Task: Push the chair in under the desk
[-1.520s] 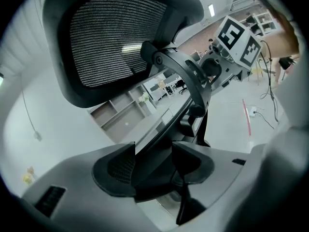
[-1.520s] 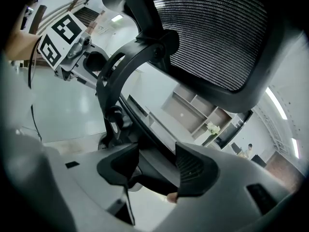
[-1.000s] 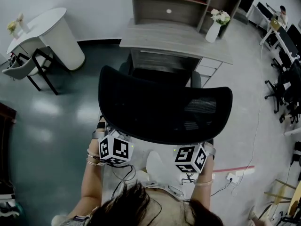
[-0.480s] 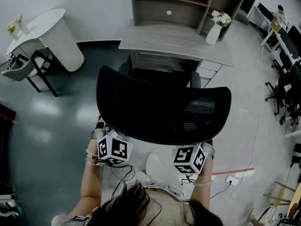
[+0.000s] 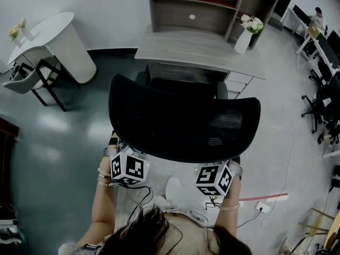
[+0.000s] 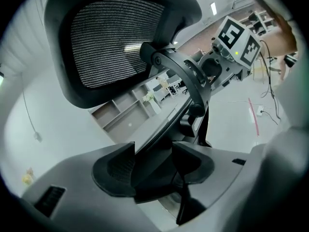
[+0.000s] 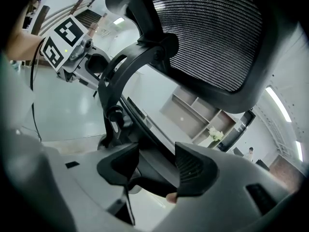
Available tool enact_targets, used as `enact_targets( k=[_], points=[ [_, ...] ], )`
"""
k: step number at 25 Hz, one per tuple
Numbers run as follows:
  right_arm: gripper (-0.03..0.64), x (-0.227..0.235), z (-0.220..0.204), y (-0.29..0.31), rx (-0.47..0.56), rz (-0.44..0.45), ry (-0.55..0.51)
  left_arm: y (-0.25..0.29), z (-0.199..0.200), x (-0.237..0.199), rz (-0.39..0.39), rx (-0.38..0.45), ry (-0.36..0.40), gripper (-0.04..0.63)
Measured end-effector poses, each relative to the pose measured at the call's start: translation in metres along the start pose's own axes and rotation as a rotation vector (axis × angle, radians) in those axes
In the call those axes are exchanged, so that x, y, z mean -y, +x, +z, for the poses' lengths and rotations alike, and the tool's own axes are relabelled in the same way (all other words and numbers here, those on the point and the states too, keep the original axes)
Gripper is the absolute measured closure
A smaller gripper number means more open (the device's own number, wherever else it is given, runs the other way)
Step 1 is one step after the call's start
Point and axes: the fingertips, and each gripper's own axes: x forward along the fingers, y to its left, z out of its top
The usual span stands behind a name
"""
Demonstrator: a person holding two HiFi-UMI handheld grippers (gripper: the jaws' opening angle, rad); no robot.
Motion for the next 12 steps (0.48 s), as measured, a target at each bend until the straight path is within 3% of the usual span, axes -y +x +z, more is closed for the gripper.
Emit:
enact_targets(
  k=[12],
  points=[
    [0.382,0.011,0.006,0.021,-0.001,0.0,0.002,0.019,0.001,-0.013,0.004,0.008,-0.001,0.36]
  ],
)
